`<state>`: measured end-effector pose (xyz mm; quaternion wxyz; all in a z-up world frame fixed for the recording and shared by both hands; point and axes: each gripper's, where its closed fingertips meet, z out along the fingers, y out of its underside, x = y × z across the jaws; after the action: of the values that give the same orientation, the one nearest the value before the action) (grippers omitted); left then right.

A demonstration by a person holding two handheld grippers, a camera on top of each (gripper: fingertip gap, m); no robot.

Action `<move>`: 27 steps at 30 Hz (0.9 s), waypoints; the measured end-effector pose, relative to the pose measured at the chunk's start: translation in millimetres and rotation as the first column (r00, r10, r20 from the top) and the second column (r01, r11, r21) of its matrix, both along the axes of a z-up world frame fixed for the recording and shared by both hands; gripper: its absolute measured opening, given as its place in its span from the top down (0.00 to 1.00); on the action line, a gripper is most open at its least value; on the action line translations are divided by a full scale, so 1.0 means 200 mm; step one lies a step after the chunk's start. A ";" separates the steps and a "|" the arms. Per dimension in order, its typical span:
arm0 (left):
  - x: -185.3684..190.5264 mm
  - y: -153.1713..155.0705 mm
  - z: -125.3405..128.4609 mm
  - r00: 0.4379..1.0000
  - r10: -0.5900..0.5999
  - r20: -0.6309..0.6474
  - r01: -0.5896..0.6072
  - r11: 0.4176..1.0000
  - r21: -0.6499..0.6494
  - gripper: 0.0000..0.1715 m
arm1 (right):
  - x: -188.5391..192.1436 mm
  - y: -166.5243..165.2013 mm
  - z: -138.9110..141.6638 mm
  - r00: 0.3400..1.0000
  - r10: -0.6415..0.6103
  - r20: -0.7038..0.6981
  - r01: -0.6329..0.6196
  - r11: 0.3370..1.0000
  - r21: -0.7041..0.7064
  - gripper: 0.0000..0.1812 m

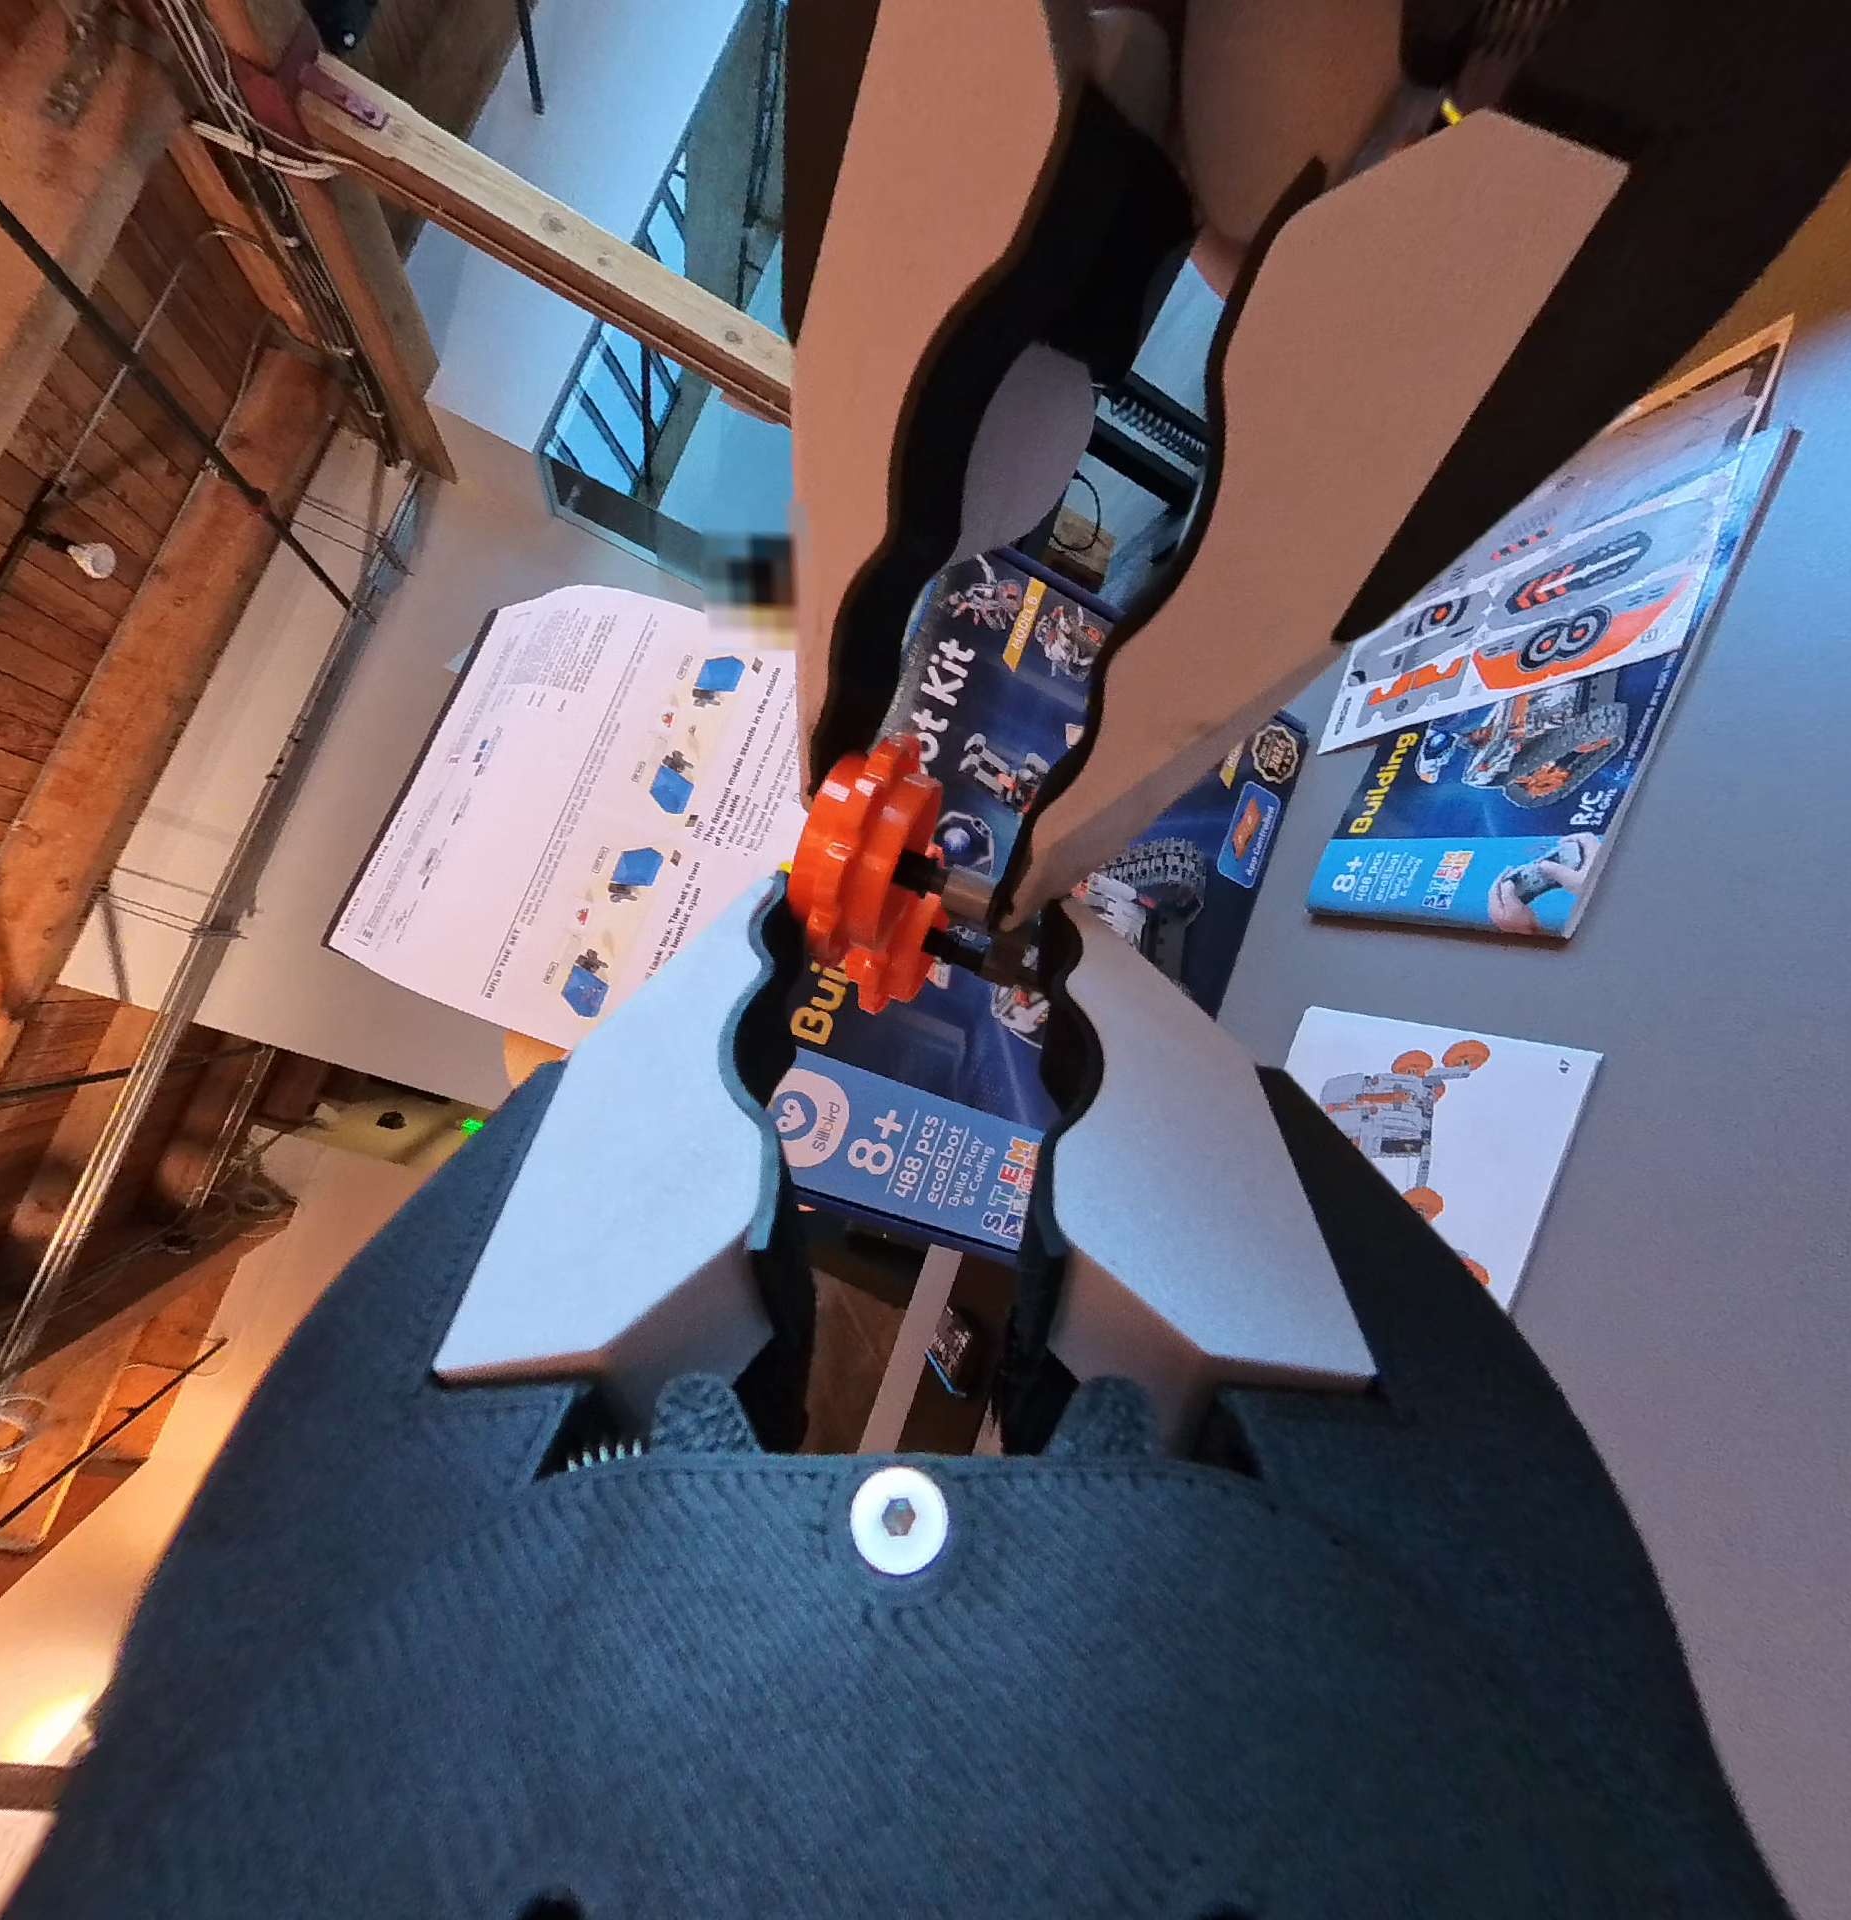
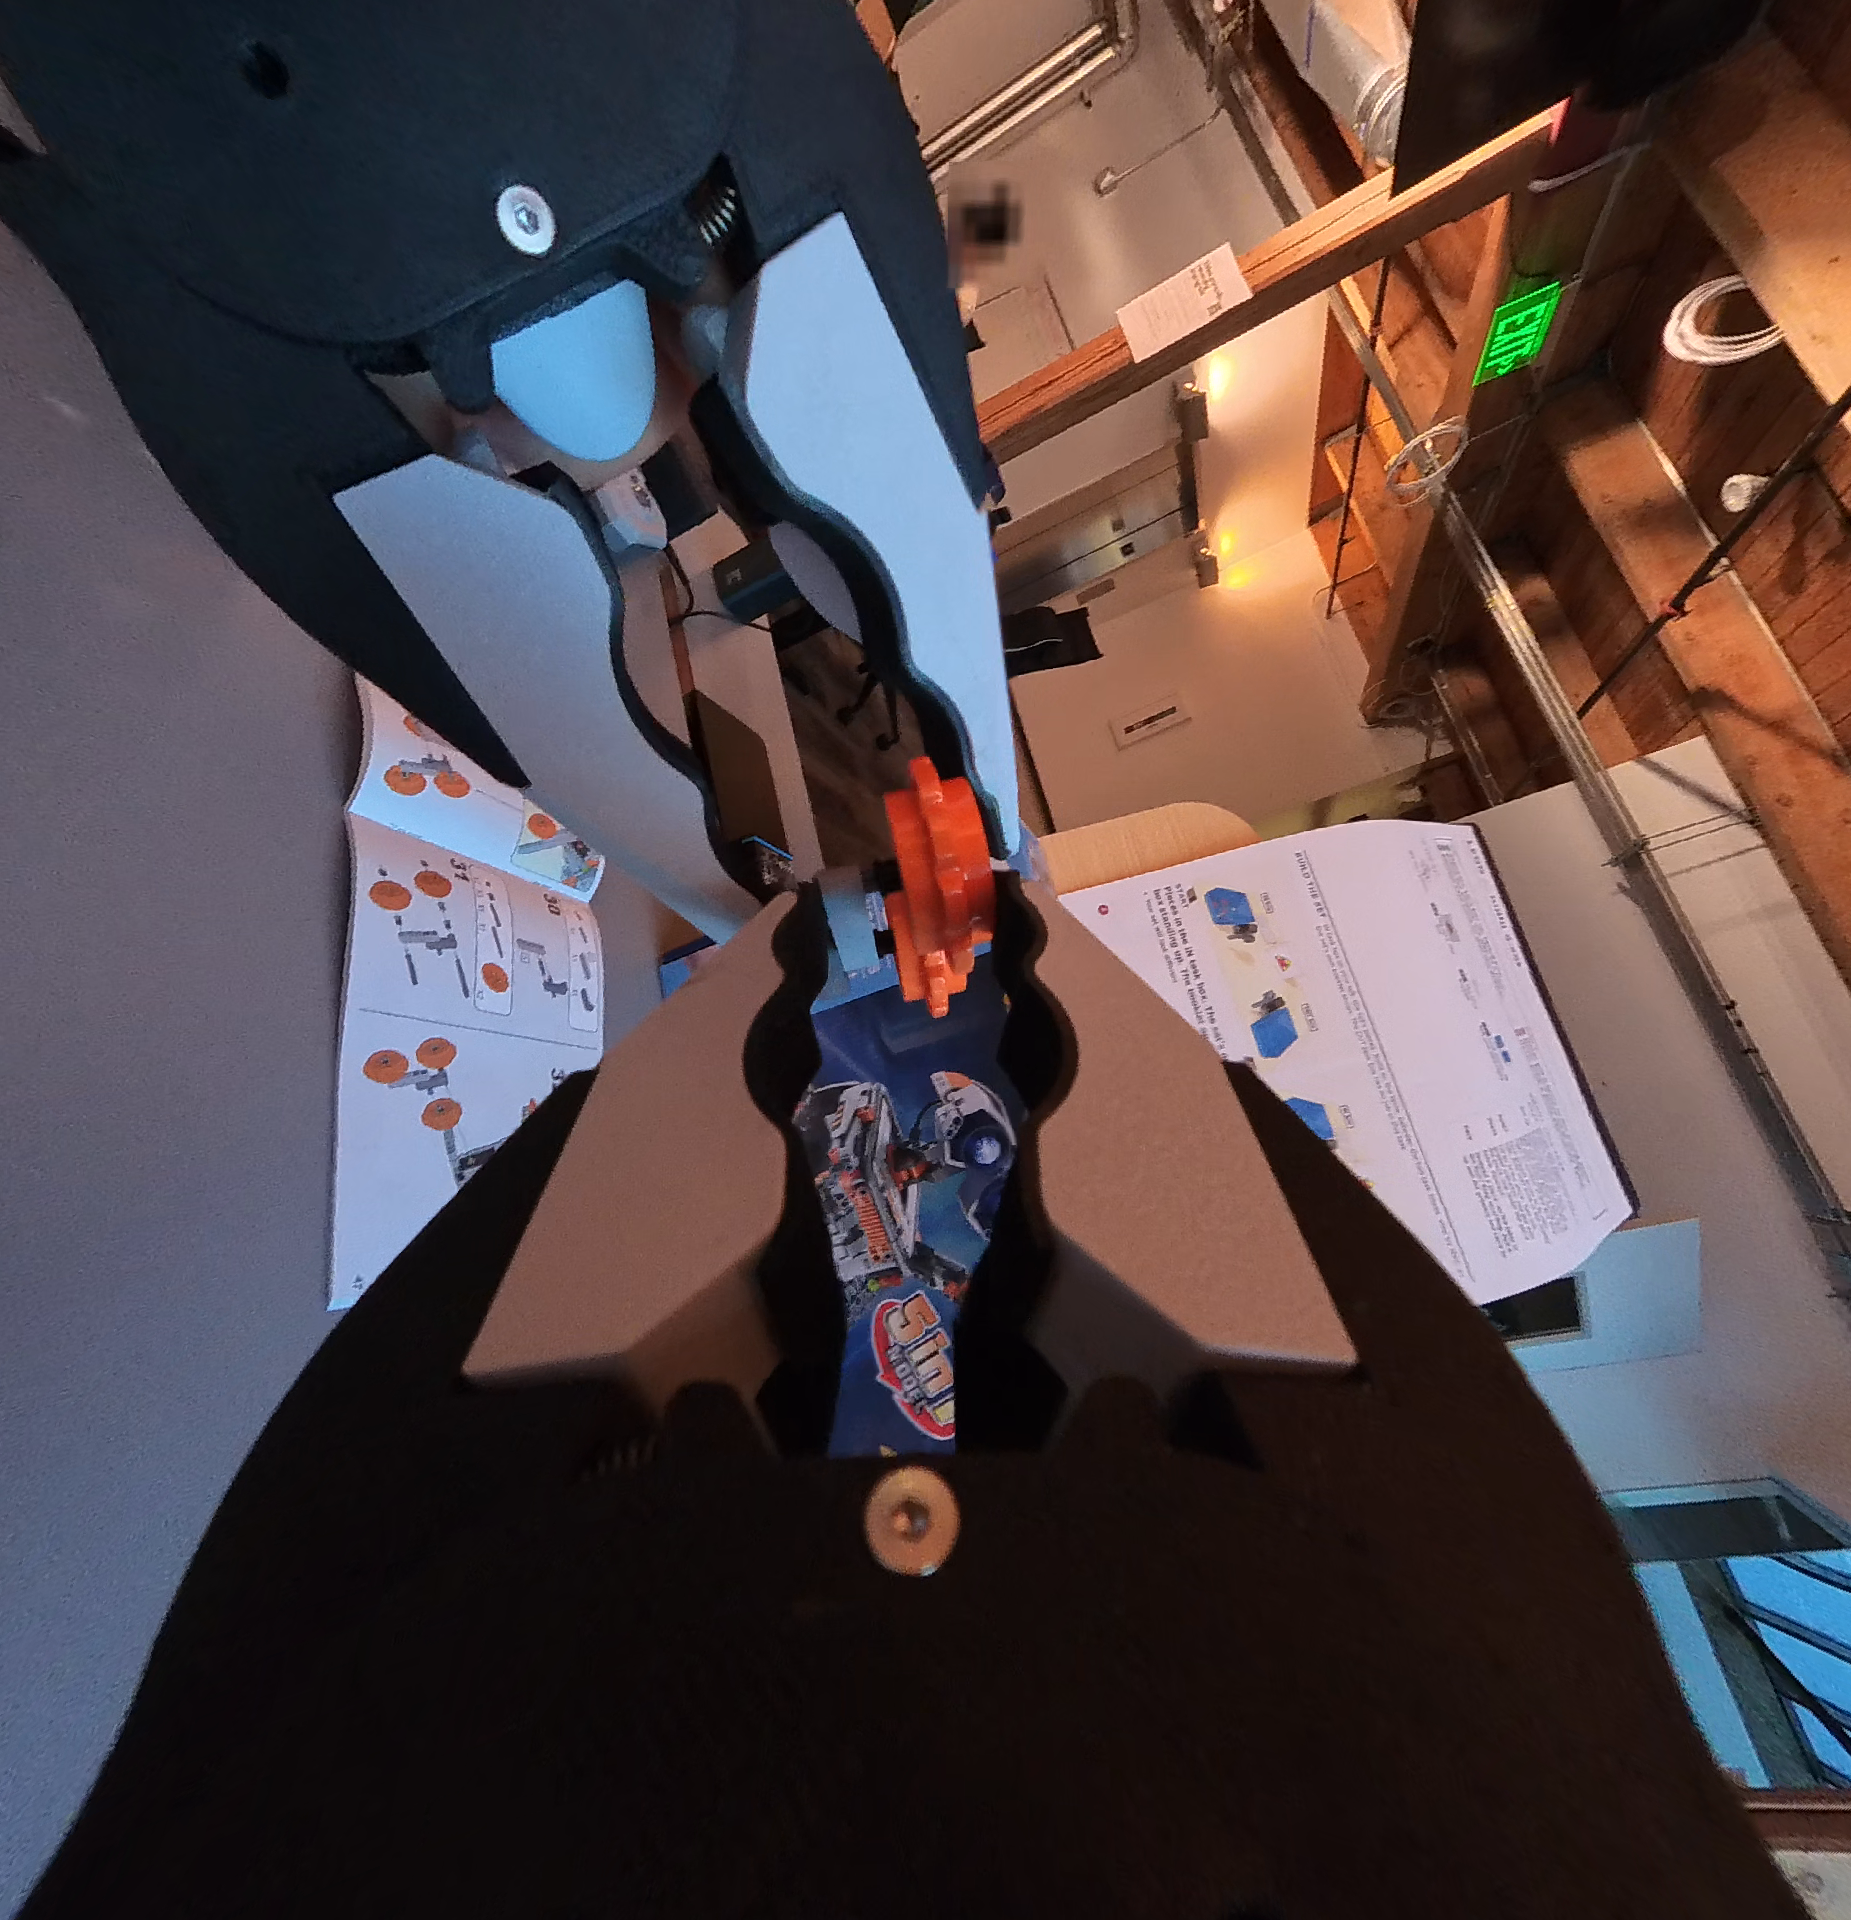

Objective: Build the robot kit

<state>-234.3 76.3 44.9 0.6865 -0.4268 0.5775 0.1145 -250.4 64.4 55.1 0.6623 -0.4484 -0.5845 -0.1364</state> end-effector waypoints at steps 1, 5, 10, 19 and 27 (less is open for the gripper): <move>0.00 0.00 0.00 1.000 -0.001 -0.005 0.001 1.000 -0.002 0.75 | 0.00 0.00 -0.01 1.000 0.000 0.006 0.000 1.000 -0.009 0.83; 0.00 0.00 0.00 0.999 -0.005 -0.033 0.006 1.000 0.025 0.74 | 0.00 0.01 -0.01 1.000 -0.001 0.023 0.002 0.999 -0.035 0.82; -0.02 -0.01 -0.02 0.993 -0.068 -0.093 0.071 0.997 0.028 0.73 | -0.03 0.00 -0.02 0.999 0.039 0.025 -0.038 0.999 -0.027 0.83; -0.02 -0.15 0.02 0.961 -0.275 -0.034 0.274 0.961 -0.045 0.74 | -0.05 -0.13 0.02 0.970 0.228 -0.084 -0.239 0.959 -0.151 0.82; -0.03 -0.29 0.11 0.911 -0.408 0.063 0.412 0.908 -0.077 0.74 | -0.08 -0.26 0.11 0.921 0.355 -0.162 -0.378 0.915 -0.142 0.82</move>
<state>-239.9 17.3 67.0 0.6886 -0.3285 0.6430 -0.0675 -265.8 12.4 77.3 0.6726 -0.3940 -0.6223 0.0711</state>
